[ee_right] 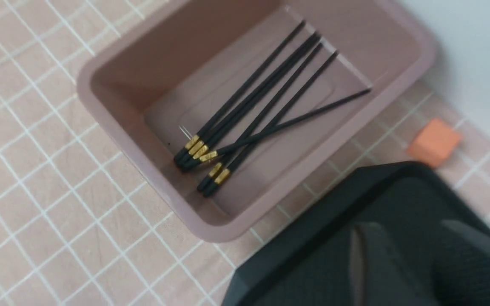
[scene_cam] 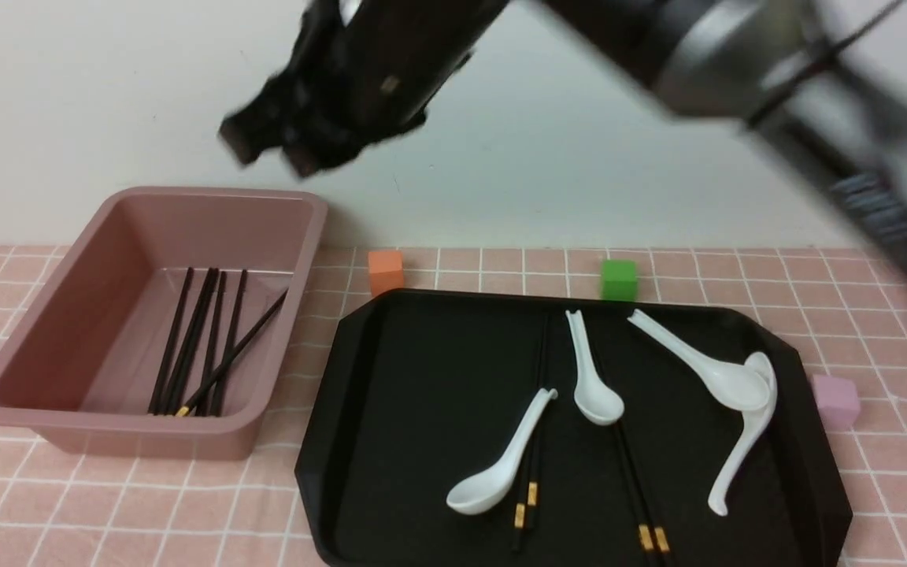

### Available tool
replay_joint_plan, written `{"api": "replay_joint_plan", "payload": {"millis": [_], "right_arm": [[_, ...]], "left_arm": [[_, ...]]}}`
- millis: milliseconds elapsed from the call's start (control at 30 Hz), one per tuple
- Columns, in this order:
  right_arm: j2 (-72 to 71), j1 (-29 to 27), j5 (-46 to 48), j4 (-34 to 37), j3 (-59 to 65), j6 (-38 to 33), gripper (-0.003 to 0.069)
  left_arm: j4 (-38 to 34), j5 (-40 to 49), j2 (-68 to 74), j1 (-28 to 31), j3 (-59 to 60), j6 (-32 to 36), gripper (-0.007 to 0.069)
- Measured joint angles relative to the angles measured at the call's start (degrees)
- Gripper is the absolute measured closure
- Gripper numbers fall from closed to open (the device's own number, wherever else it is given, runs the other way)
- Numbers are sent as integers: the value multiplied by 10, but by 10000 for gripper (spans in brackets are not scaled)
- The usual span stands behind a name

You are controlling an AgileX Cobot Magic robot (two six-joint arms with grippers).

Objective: On pink tablecloth take chopsticks from black tray and put them in box.

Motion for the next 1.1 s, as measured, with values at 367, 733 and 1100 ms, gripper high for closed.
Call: {"api": "replay_joint_plan", "payload": {"millis": [367, 733, 1100], "right_arm": [[-328, -1, 9, -46, 411, 8, 672], [-446, -1, 7, -40, 553, 13, 673], [-694, -165, -197, -6, 911, 5, 673]], "left_arm": [[0, 0, 0, 0, 0, 0, 386], [0, 0, 0, 0, 0, 0, 386], [0, 0, 0, 0, 0, 0, 386]]}}
